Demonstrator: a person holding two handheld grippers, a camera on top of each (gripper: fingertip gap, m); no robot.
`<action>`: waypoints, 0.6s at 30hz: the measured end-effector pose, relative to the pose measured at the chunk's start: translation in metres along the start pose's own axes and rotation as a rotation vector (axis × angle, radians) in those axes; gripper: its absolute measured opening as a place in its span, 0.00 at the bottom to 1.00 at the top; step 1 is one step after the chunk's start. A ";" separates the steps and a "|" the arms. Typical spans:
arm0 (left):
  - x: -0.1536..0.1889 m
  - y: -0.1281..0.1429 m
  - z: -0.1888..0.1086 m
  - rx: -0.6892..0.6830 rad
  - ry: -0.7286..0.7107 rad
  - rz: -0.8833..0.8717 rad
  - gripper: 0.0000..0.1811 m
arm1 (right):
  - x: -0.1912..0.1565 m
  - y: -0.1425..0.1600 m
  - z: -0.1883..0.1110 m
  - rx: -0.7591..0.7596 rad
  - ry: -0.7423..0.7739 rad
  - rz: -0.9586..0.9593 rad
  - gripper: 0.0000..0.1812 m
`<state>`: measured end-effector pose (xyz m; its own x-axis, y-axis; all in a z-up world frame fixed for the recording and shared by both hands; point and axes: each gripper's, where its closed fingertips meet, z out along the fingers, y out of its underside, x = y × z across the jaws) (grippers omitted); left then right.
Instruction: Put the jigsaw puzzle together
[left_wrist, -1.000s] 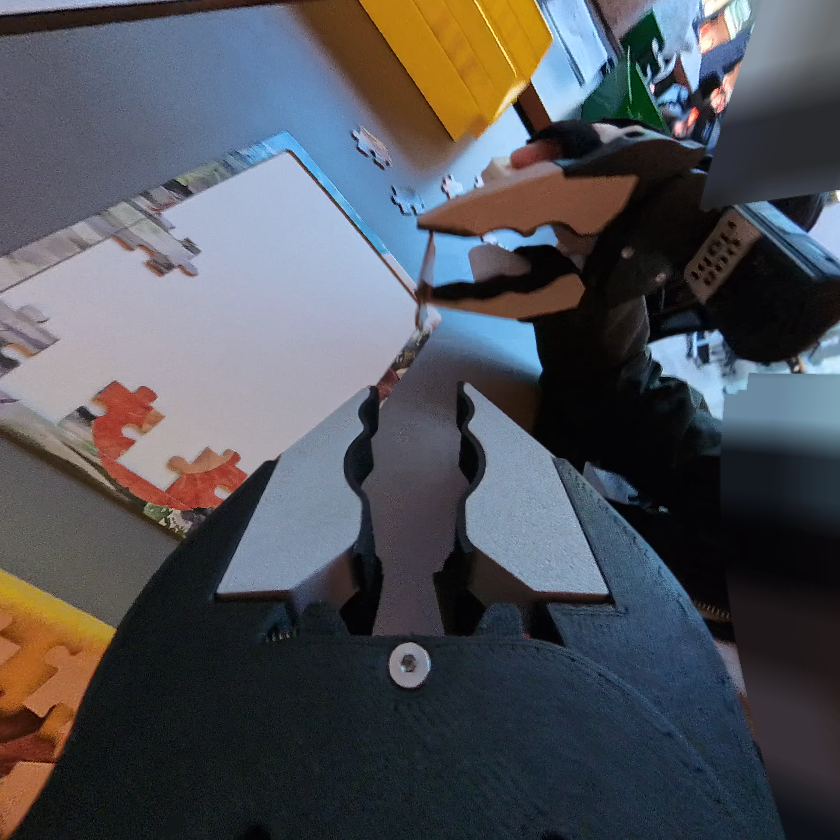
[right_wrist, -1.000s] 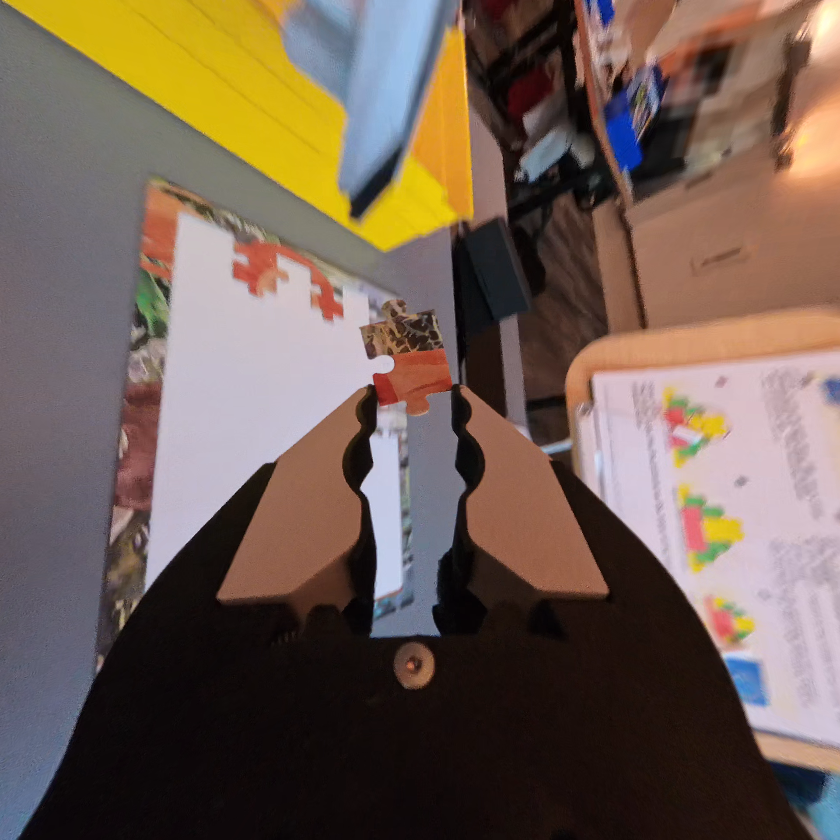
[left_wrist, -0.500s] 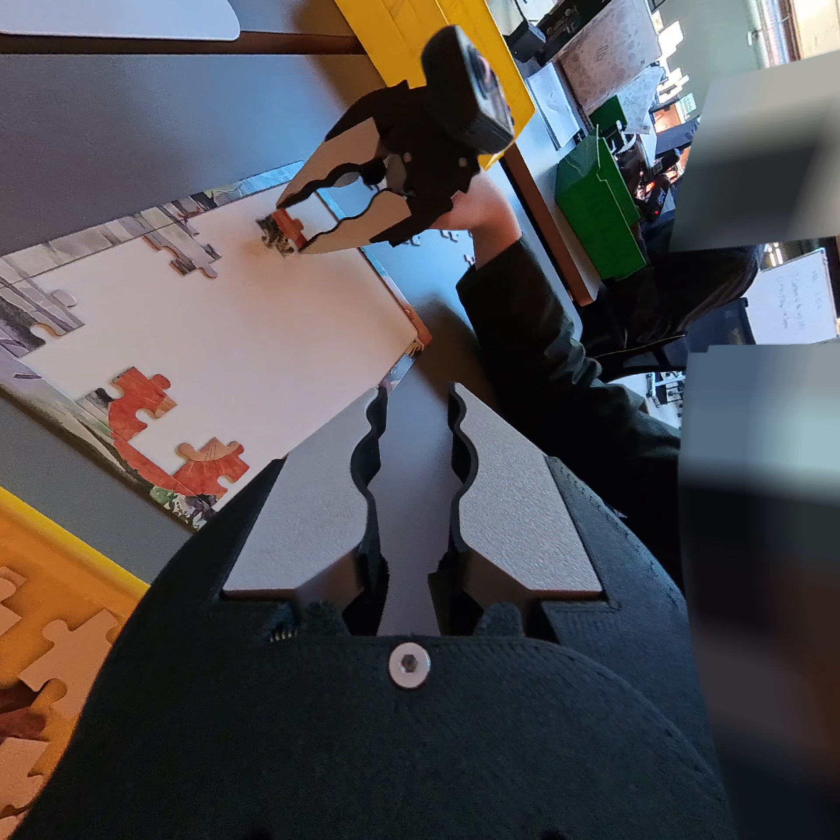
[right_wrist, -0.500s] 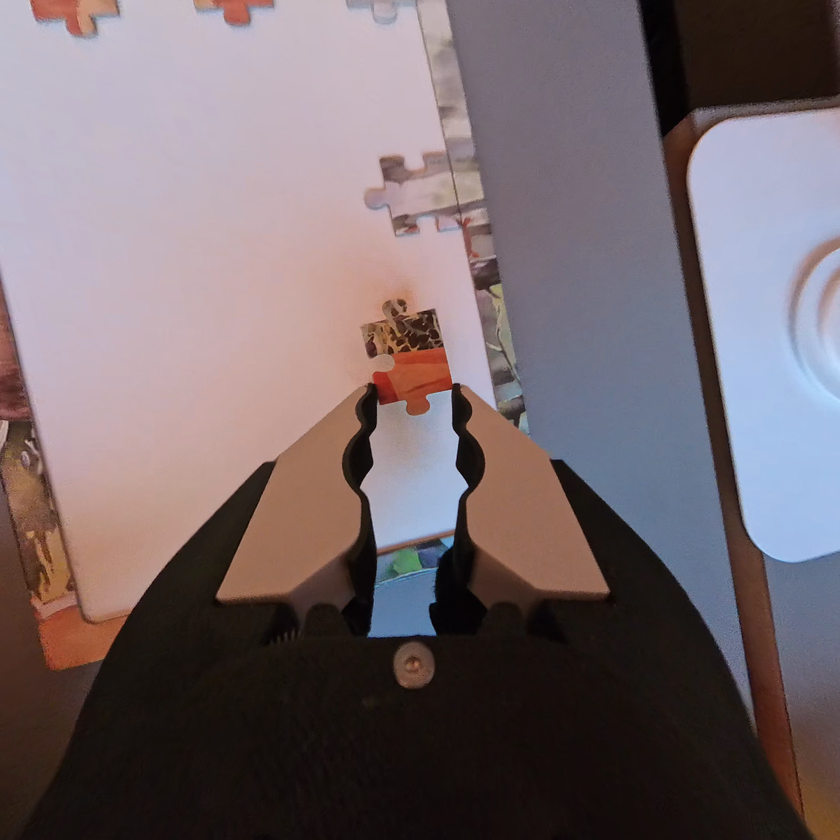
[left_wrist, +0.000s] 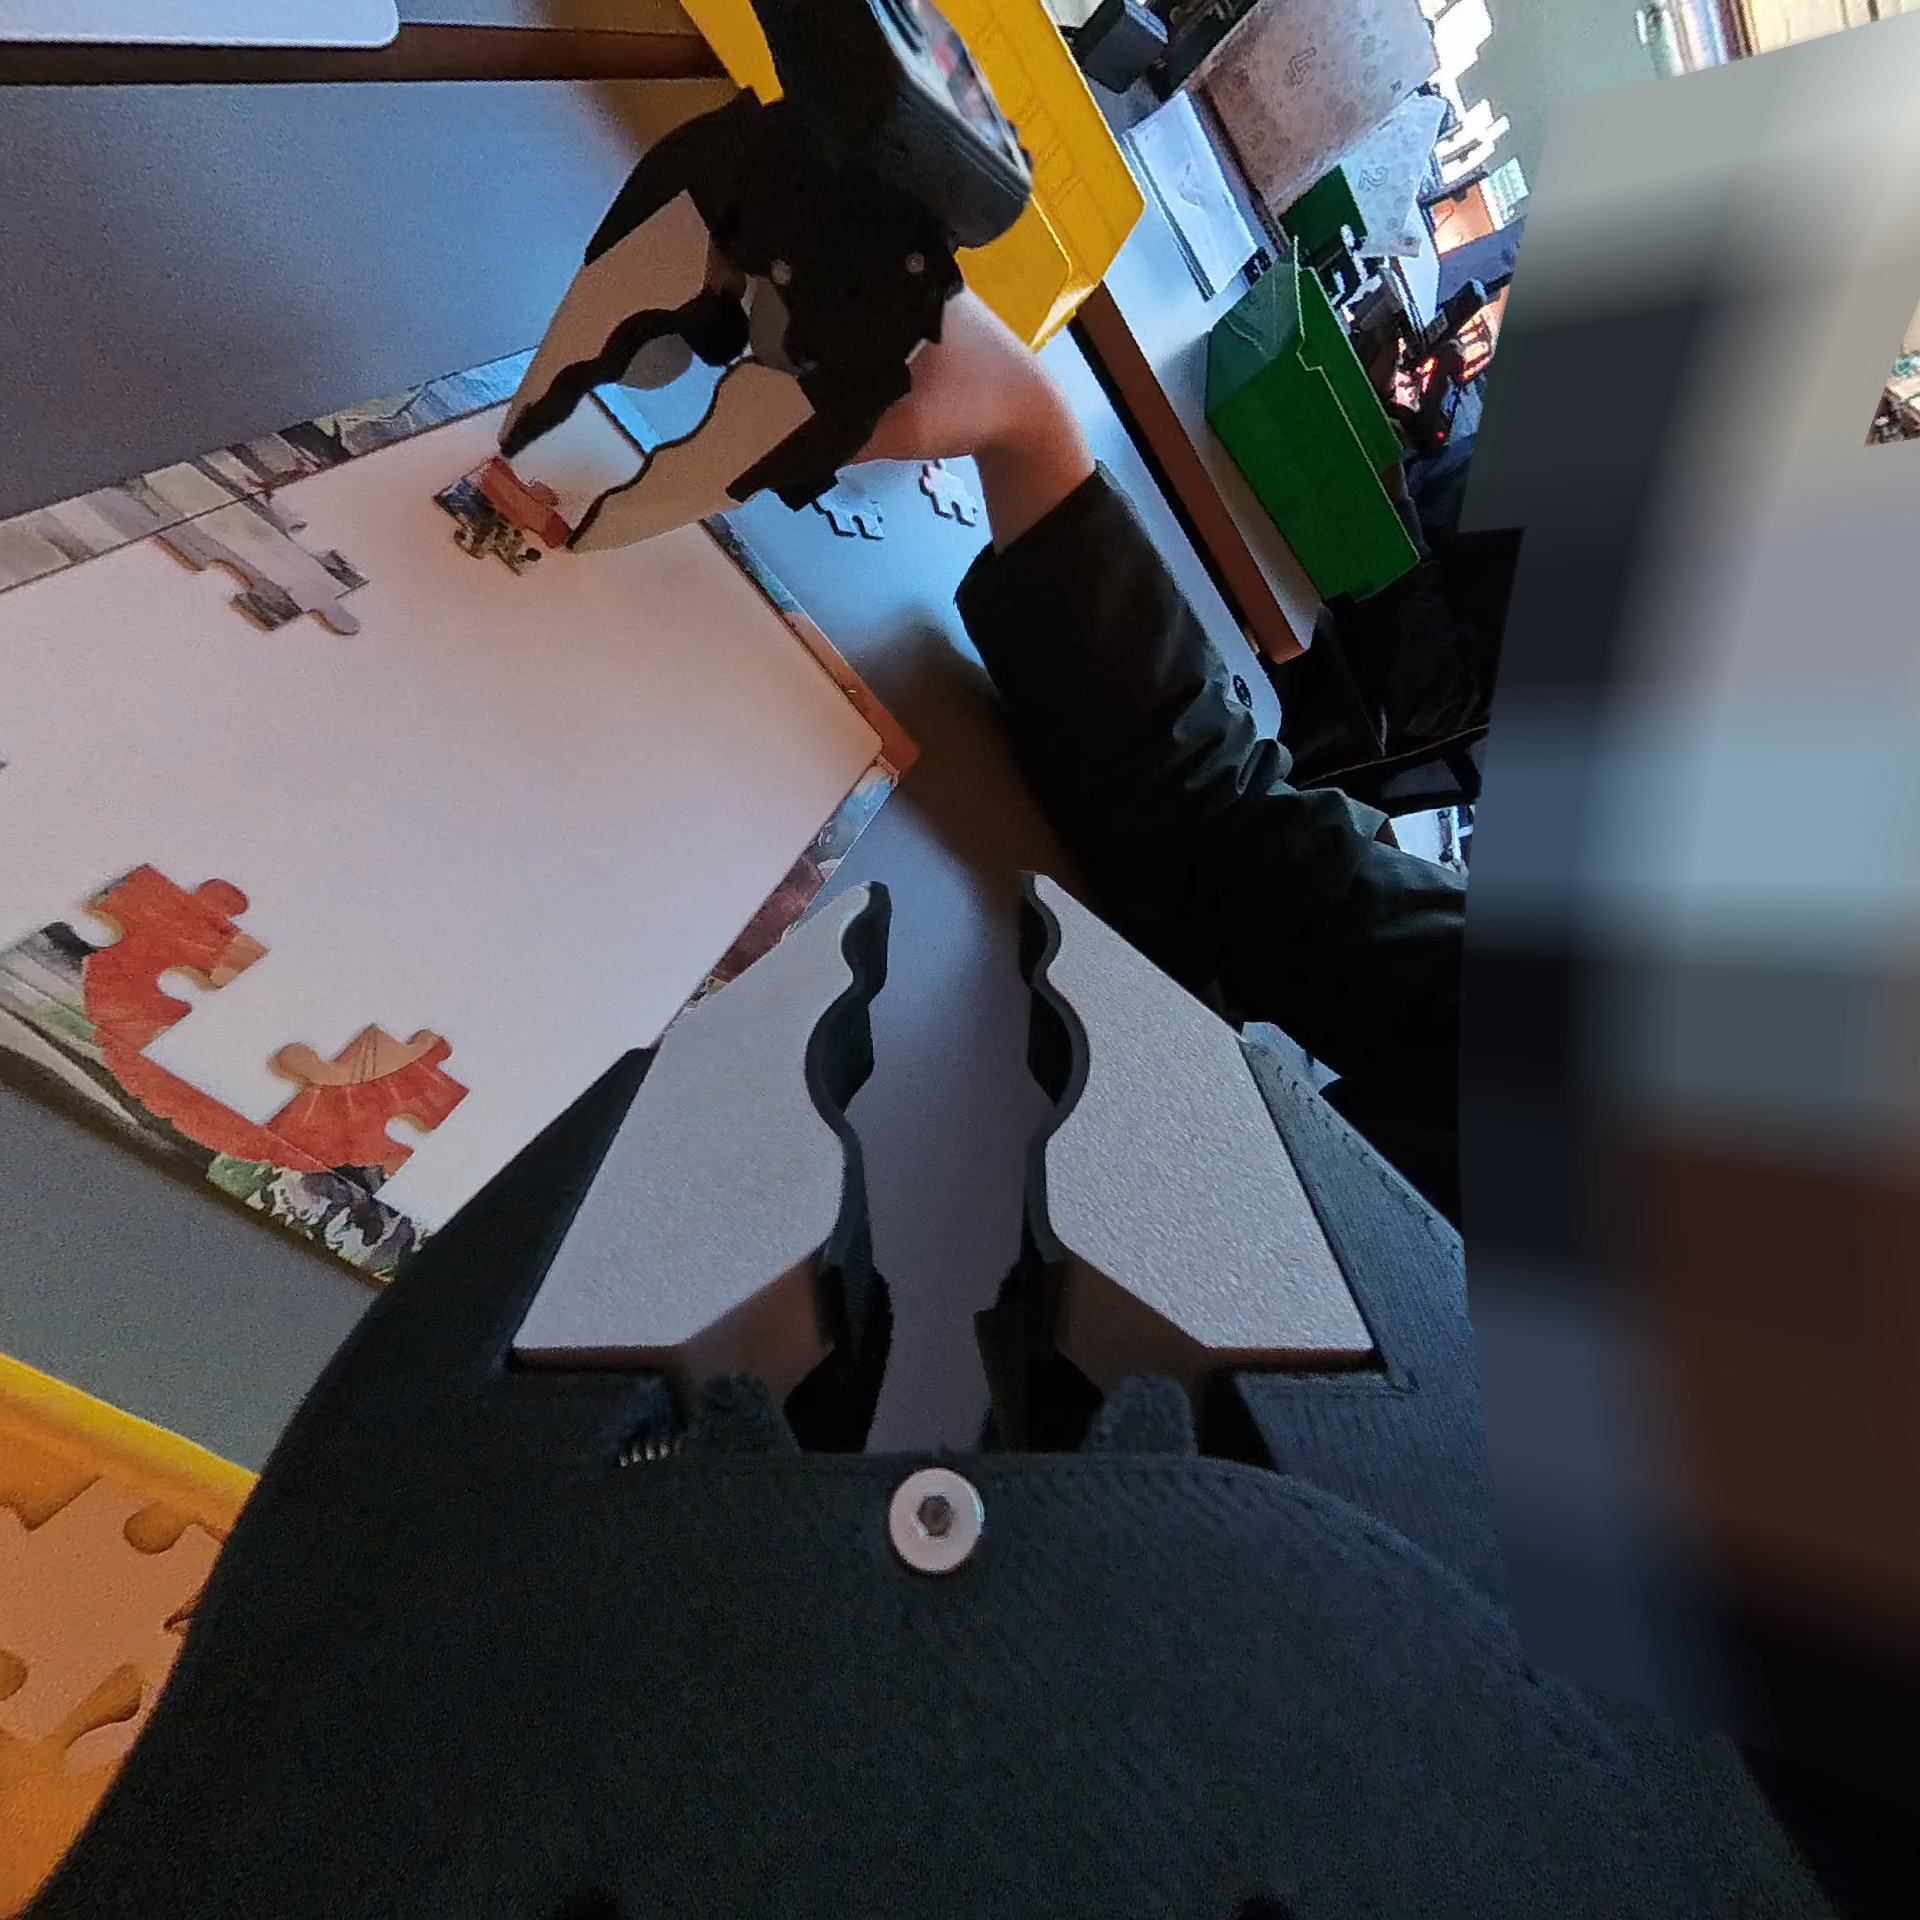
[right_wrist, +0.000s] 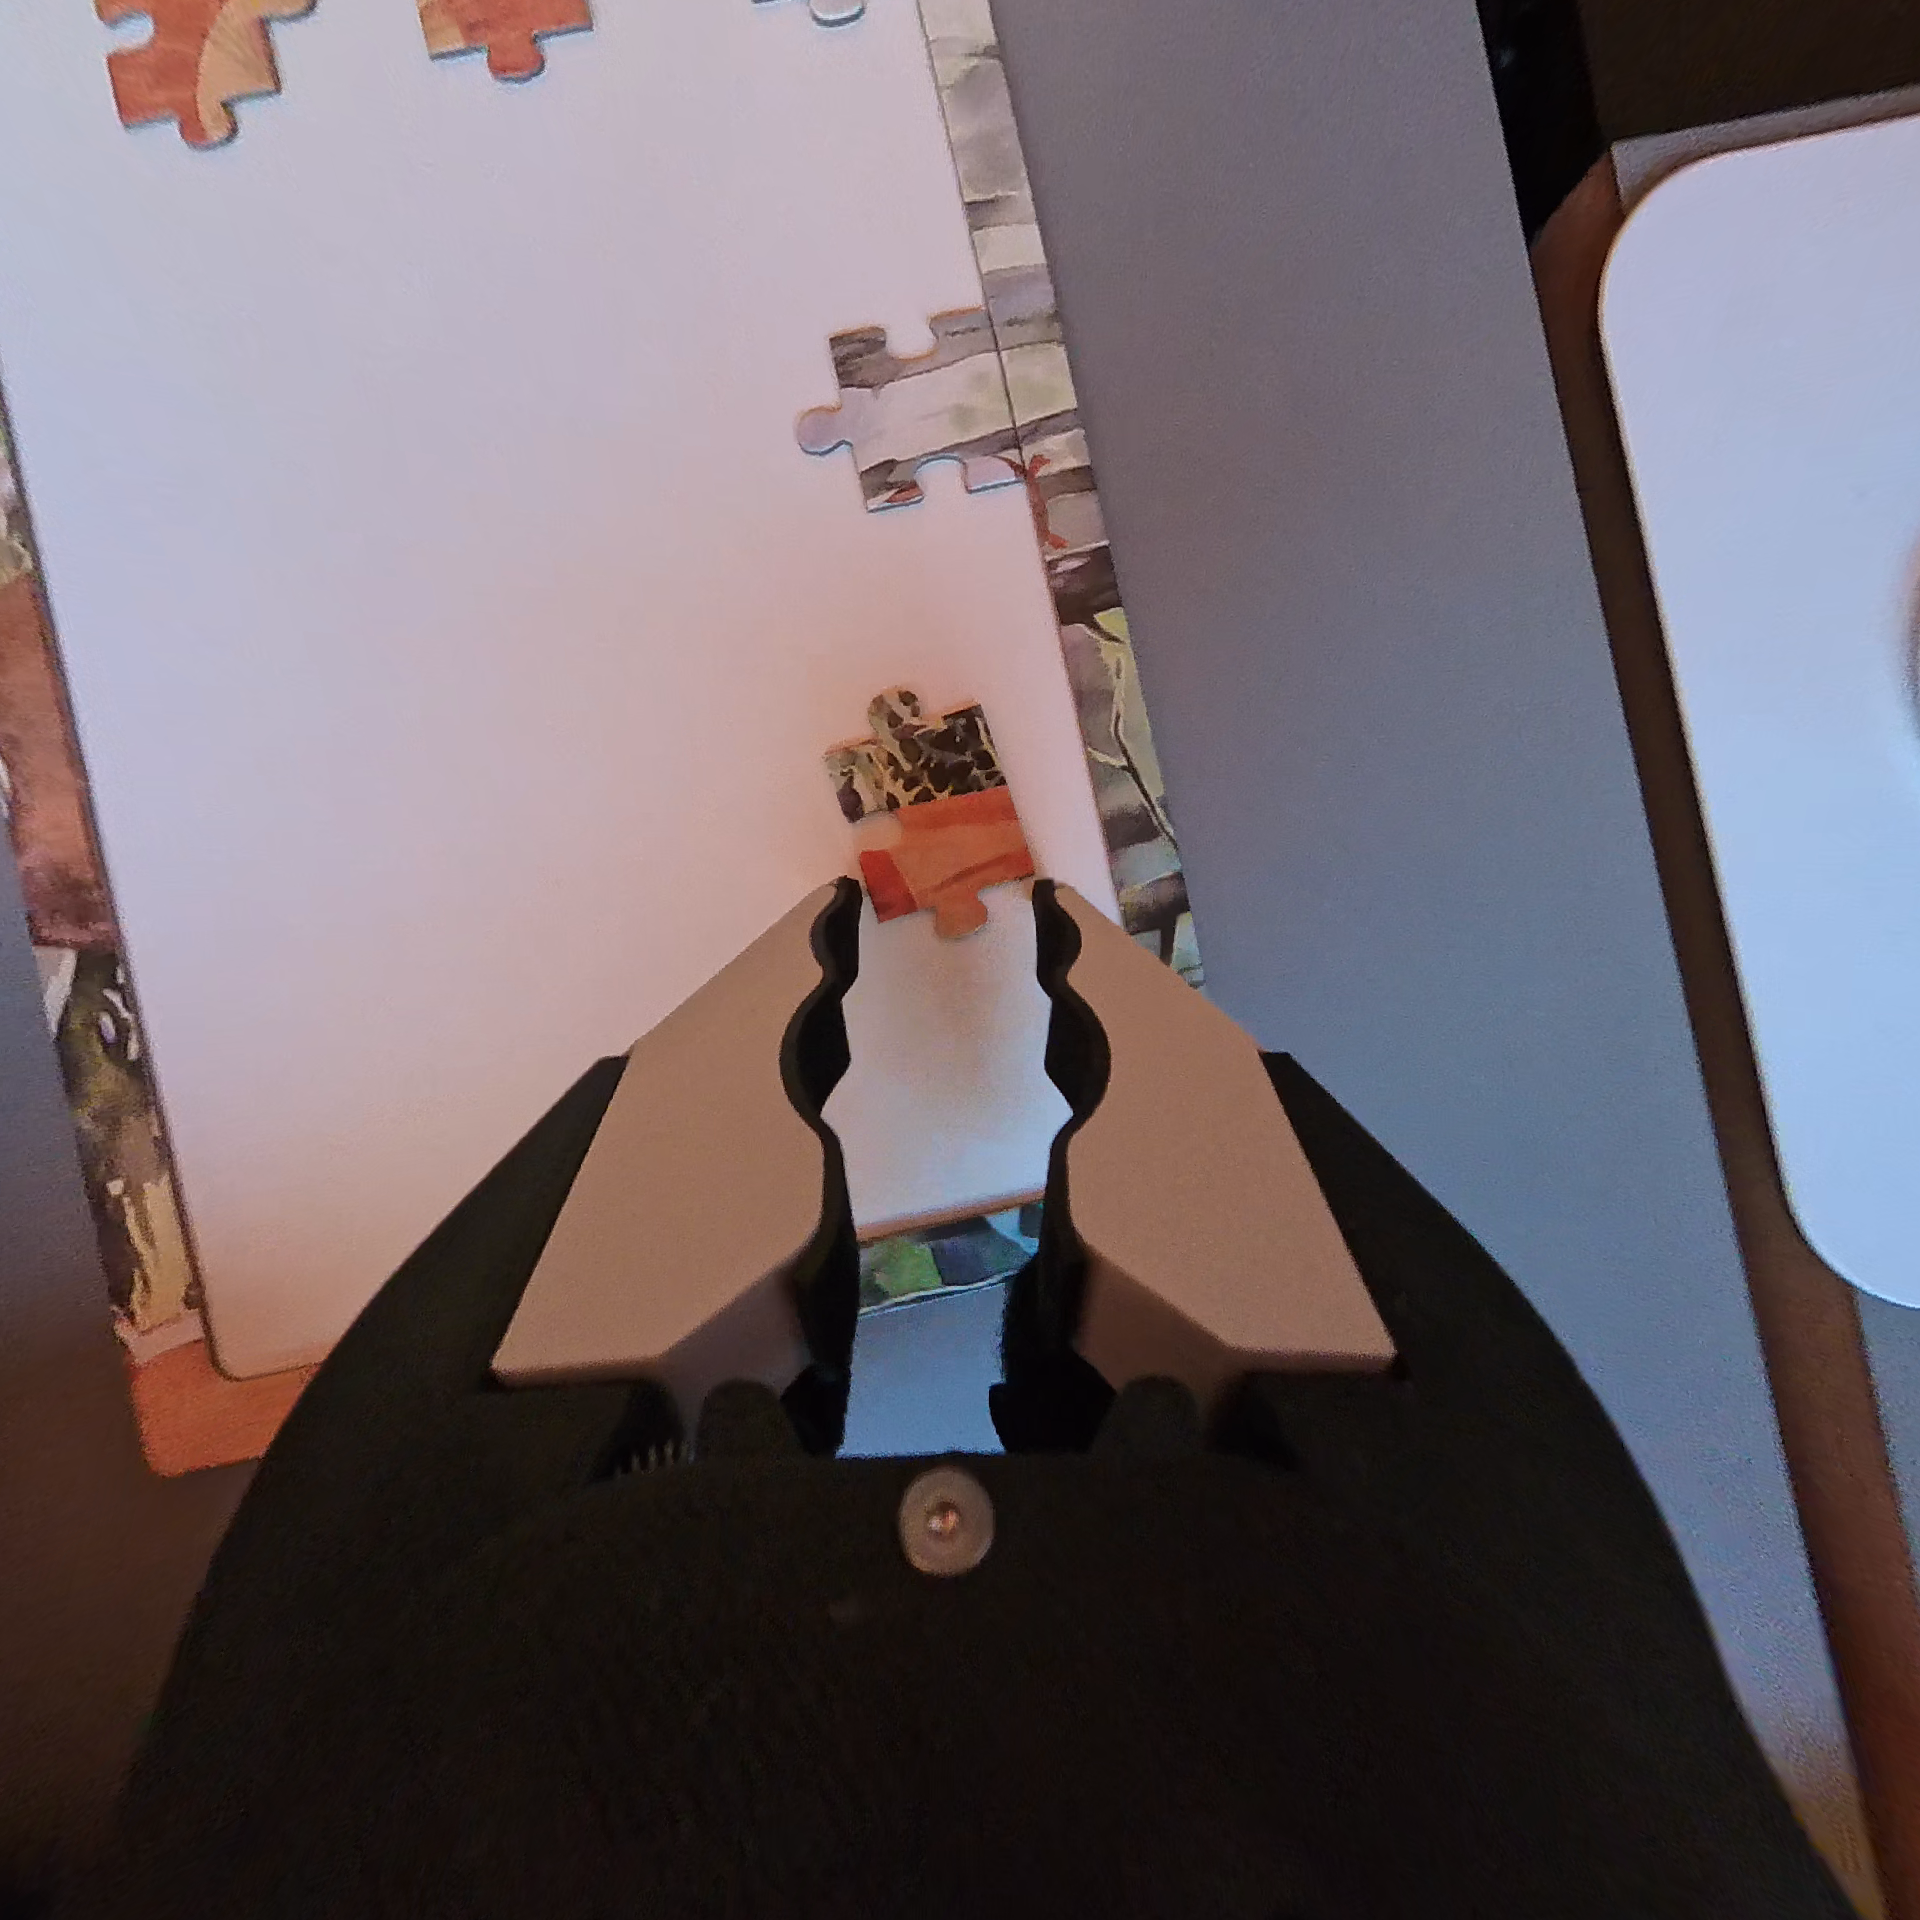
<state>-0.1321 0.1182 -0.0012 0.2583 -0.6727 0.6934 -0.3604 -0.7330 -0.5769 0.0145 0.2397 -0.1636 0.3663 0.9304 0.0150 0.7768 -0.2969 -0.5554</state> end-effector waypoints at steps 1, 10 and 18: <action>0.000 0.001 0.001 -0.004 -0.005 0.003 0.13 | 0.000 0.000 -0.001 0.013 -0.010 0.020 0.19; -0.002 0.001 0.004 -0.006 -0.009 0.000 0.12 | 0.002 0.002 -0.002 0.033 -0.011 0.041 0.12; -0.003 0.002 0.005 -0.011 -0.011 -0.004 0.12 | 0.014 0.012 -0.012 -0.013 0.045 0.102 0.12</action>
<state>-0.1290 0.1188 -0.0066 0.2700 -0.6707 0.6909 -0.3689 -0.7348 -0.5692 0.0355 0.2465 -0.1602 0.4663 0.8846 -0.0034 0.7406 -0.3925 -0.5454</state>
